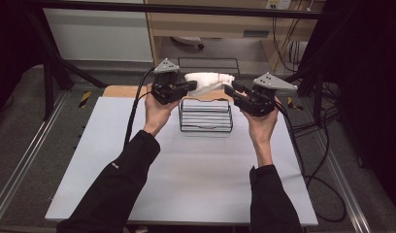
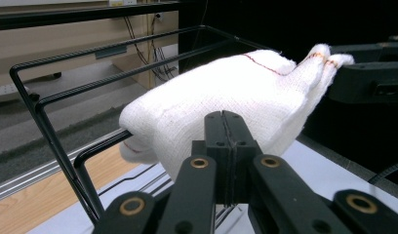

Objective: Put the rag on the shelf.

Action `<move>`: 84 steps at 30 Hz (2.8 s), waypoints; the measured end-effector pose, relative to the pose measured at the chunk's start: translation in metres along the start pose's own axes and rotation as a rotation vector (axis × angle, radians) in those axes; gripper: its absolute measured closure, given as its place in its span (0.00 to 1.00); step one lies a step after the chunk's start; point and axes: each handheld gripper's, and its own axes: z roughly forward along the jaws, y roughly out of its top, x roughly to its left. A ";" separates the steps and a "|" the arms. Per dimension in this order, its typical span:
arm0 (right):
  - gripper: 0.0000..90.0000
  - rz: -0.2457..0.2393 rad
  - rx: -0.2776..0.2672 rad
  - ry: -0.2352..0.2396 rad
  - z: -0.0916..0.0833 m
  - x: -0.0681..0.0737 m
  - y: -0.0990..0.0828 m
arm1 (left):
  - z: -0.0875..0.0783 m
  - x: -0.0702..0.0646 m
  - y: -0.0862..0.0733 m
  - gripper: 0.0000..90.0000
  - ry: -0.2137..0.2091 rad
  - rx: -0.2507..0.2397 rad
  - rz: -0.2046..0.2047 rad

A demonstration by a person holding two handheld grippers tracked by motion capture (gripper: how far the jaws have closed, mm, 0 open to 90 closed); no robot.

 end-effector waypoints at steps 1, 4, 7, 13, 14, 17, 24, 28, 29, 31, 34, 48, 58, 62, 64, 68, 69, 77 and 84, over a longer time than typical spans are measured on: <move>0.68 0.004 -0.001 0.002 -0.001 -0.001 0.001 | 0.000 0.000 0.000 0.99 0.002 0.002 0.000; 0.67 0.002 -0.019 0.005 -0.005 0.000 0.004 | 0.001 0.000 -0.001 0.99 0.005 0.004 0.002; 0.66 -0.008 -0.021 0.004 -0.005 0.002 0.007 | 0.003 -0.001 -0.002 0.99 0.003 0.009 0.002; 0.88 -0.007 0.025 0.030 0.005 0.007 0.014 | 0.007 -0.001 -0.007 0.99 0.009 0.025 0.013; 0.92 -0.005 0.038 0.036 0.008 0.009 0.013 | 0.008 -0.001 -0.008 0.99 0.010 0.024 0.012; 0.97 -0.008 0.084 0.046 0.018 0.014 0.006 | 0.008 0.000 -0.012 0.99 0.011 0.034 0.014; 0.99 -0.001 0.150 0.001 0.034 0.010 -0.013 | 0.013 0.002 -0.023 0.99 0.034 0.059 0.025; 0.99 0.001 0.151 -0.030 0.036 0.005 -0.017 | 0.017 0.004 -0.025 0.99 0.042 0.063 0.025; 0.99 -0.001 0.151 -0.037 0.037 0.004 -0.018 | 0.017 0.004 -0.025 0.99 0.043 0.064 0.025; 0.99 -0.003 0.157 -0.054 0.038 0.002 -0.019 | 0.019 0.004 -0.025 0.99 0.048 0.059 0.021; 0.98 0.000 0.151 -0.055 0.039 0.001 -0.018 | 0.019 0.005 -0.026 0.99 0.056 0.061 0.024; 0.71 0.013 0.120 0.005 0.016 0.006 -0.012 | -0.003 0.001 -0.029 0.81 0.038 0.074 0.049; 0.36 0.047 0.179 0.058 -0.003 0.004 -0.018 | -0.026 0.004 -0.054 0.45 0.033 0.125 0.054; 0.22 0.078 0.183 0.063 -0.009 0.002 -0.027 | -0.038 0.006 -0.067 0.34 0.045 0.155 0.068; 0.17 0.083 0.191 0.066 -0.011 0.002 -0.033 | -0.045 0.008 -0.075 0.29 0.050 0.163 0.072; 0.09 0.083 0.195 0.075 -0.014 0.003 -0.045 | -0.059 0.012 -0.092 0.20 0.062 0.187 0.076; 0.07 0.084 0.201 0.080 -0.015 0.003 -0.048 | -0.062 0.013 -0.096 0.18 0.068 0.192 0.074; 0.02 0.092 0.239 0.111 -0.022 0.005 -0.073 | -0.086 0.022 -0.135 0.07 0.087 0.215 0.051; 0.01 0.105 0.260 0.129 -0.030 0.005 -0.097 | -0.108 0.027 -0.162 0.07 0.095 0.209 0.035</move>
